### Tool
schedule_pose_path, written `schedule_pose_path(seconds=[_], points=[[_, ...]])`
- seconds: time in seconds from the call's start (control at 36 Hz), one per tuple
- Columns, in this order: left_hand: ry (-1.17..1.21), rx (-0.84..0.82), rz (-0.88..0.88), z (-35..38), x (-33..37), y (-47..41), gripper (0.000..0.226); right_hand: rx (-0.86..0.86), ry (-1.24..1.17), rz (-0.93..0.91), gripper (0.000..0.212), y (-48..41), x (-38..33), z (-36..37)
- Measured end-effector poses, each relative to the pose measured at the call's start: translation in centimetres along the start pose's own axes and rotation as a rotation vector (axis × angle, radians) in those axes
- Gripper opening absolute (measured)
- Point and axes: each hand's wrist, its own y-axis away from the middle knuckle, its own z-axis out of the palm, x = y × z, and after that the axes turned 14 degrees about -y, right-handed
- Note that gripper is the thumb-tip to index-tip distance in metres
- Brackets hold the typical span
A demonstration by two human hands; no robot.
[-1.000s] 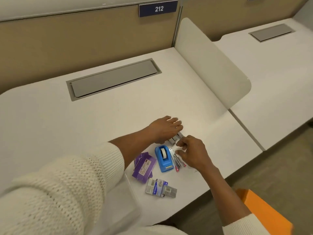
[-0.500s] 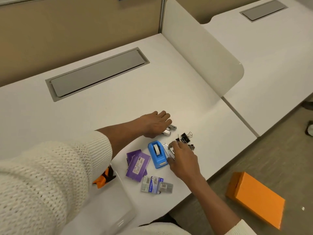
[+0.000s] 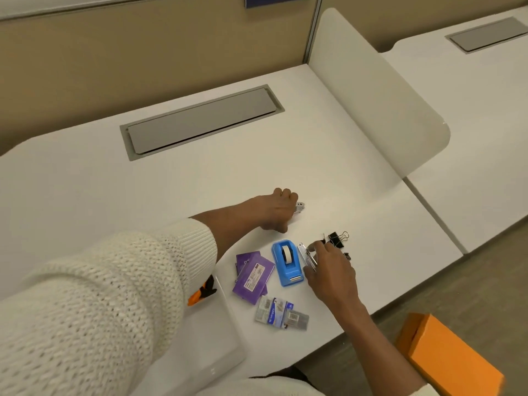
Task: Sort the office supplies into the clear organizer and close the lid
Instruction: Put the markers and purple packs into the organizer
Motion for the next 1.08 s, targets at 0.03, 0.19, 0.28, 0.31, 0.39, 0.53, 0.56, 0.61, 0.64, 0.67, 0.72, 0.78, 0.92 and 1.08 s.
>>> schedule_pose_path(seconds=[0.03, 0.19, 0.28, 0.31, 0.39, 0.53, 0.56, 0.61, 0.64, 0.67, 0.72, 0.78, 0.92, 1.08], points=[[-0.008, 0.000, -0.003, 0.2, 0.0, 0.2, 0.063, -0.001, -0.001, 0.004, 0.051, 0.0, -0.1, 0.1], [0.033, 0.073, -0.109, 1.3, 0.2, 0.8, 0.064, 0.000, -0.012, 0.025, 0.053, -0.4, -0.3, 0.0], [0.067, 0.087, -0.176, 1.4, 0.1, 1.1, 0.058, 0.002, -0.006, 0.021, 0.052, -0.4, -0.4, -0.1], [0.080, 0.084, -0.192, 1.4, -0.1, 1.2, 0.056, 0.005, -0.005, 0.018, 0.051, -0.4, -0.4, -0.1], [0.184, 0.047, -0.233, 1.1, -0.8, 1.5, 0.052, 0.010, 0.000, 0.016, 0.049, -0.3, -0.3, -0.2], [0.407, -0.002, -0.251, 0.1, -2.8, 2.6, 0.036, 0.016, -0.019, 0.041, 0.045, -0.5, -0.5, -0.3], [0.446, 0.019, -0.265, -0.1, -3.2, 3.0, 0.032, 0.020, -0.029, 0.053, 0.044, -0.5, -0.6, -0.3], [0.523, 0.078, -0.320, -0.7, -3.7, 4.1, 0.032, 0.035, -0.042, 0.065, 0.042, -0.7, -0.6, -0.5], [0.566, 0.111, -0.356, -1.0, -3.8, 4.9, 0.034, 0.044, -0.051, 0.072, 0.041, -0.7, -0.6, -0.6], [0.610, 0.138, -0.393, -1.4, -3.8, 5.8, 0.036, 0.055, -0.061, 0.079, 0.041, -0.7, -0.7, -0.8], [0.687, 0.176, -0.457, -1.9, -3.6, 7.7, 0.040, 0.088, -0.076, 0.088, 0.039, -0.7, -0.8, -1.4], [0.749, 0.210, -0.526, -2.4, -3.3, 10.1, 0.045, 0.128, -0.087, 0.090, 0.033, -0.5, -1.1, -2.2], [0.888, 0.184, -0.784, -2.4, -1.4, 17.4, 0.051, 0.187, -0.184, 0.028, 0.034, 0.4, -3.0, -4.6], [1.068, 0.037, -1.028, 2.1, 4.3, 26.0, 0.034, 0.060, -0.400, -0.027, 0.032, 3.4, -7.9, -5.3]])
